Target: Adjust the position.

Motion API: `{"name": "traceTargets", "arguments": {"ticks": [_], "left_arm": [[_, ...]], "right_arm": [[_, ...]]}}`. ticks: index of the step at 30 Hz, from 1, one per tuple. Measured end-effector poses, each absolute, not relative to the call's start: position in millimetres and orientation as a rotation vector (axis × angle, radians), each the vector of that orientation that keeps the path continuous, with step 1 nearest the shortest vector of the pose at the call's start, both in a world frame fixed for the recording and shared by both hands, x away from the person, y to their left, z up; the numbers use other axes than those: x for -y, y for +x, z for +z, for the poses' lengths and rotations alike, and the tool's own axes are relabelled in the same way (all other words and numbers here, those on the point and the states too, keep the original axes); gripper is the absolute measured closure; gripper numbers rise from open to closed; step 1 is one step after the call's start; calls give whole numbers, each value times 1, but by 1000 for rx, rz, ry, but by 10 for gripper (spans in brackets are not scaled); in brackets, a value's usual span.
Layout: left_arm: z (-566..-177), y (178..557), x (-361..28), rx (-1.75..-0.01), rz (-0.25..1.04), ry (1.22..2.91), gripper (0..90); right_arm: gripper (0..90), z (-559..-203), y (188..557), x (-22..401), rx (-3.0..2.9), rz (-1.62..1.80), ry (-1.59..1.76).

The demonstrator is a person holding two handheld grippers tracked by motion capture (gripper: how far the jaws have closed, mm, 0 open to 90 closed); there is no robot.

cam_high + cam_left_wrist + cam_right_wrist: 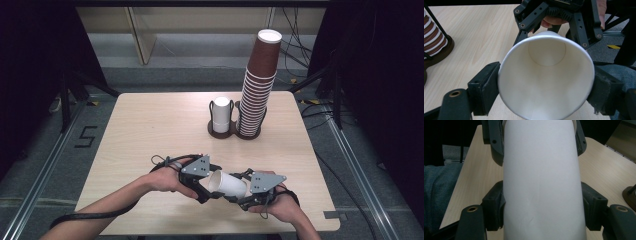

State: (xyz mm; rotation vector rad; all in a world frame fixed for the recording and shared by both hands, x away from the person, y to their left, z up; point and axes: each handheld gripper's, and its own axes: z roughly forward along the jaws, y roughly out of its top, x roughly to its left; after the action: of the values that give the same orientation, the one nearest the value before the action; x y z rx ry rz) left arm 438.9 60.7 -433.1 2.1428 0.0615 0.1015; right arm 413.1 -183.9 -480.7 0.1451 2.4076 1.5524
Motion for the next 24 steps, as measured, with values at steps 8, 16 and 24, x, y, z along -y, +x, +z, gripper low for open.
{"name": "traceTargets", "arguments": {"ticks": [8, 16, 24], "left_arm": [[-434, 439, -58, -66, 89, 2131, 177], [-433, 438, -60, -42, 92, 2138, 224], [-428, 431, -60, -15, 133, 2169, 250]], "right_arm": [[342, -478, 412, 184, -2397, 1560, 133], [342, -479, 412, 183, -2400, 1566, 128], [334, -479, 411, 179, -2429, 1551, 137]]}}
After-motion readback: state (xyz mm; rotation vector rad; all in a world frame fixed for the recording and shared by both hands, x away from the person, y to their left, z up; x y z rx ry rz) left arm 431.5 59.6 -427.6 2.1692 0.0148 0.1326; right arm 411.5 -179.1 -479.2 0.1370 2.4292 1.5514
